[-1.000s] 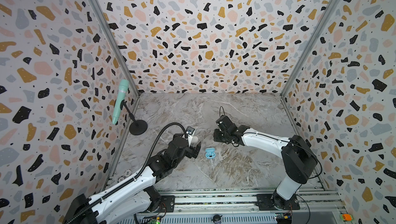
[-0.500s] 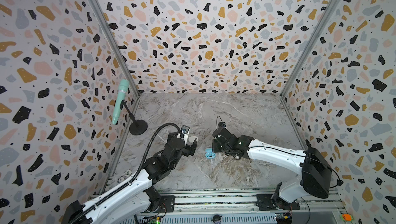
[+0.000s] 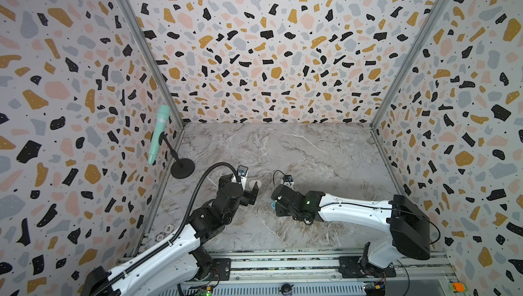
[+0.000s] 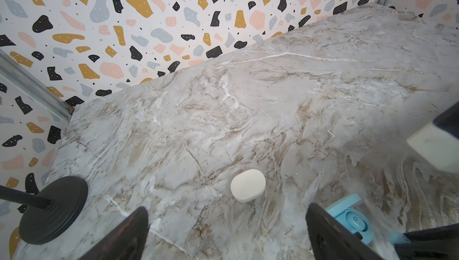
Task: Insert wireless bluetooth earbuds into charging case
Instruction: Insert the wireless bluetooth earbud into the charging case.
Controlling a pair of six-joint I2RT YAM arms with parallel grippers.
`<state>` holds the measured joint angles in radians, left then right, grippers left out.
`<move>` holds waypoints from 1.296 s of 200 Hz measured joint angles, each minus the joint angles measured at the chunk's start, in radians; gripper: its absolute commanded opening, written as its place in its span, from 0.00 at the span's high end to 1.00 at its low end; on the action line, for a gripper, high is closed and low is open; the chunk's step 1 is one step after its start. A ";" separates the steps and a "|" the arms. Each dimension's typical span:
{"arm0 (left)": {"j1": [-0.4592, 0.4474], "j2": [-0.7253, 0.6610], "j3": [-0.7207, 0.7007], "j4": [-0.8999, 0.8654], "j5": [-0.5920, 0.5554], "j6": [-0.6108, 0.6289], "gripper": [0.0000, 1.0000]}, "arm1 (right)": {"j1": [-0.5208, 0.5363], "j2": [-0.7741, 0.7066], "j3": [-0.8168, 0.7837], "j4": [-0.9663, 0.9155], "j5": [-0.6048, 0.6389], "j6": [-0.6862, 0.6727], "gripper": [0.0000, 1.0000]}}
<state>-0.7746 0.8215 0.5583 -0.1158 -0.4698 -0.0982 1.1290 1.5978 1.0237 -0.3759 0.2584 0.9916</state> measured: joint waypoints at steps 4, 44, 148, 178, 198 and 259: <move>0.000 0.000 0.000 0.000 0.000 0.000 0.00 | 0.000 0.011 0.000 0.002 0.000 0.002 0.84; 0.000 0.000 0.005 -0.019 0.000 0.000 0.00 | 0.000 0.087 0.002 0.010 -0.003 0.003 0.84; 0.000 0.005 0.008 -0.020 0.000 -0.002 0.00 | -0.042 0.144 0.077 0.049 -0.027 -0.025 0.84; 0.000 0.006 0.008 -0.021 0.001 -0.002 0.00 | -0.052 0.154 0.081 0.054 -0.031 -0.034 0.84; 0.000 0.011 0.008 -0.021 0.001 -0.002 0.00 | -0.056 0.170 0.090 0.054 -0.034 -0.037 0.85; 0.000 0.014 0.008 -0.021 0.002 -0.002 0.00 | -0.060 0.200 0.096 0.060 -0.045 -0.044 0.85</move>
<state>-0.7746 0.8352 0.5659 -0.1364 -0.4683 -0.1005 1.0687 1.7981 1.1198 -0.3161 0.2131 0.9474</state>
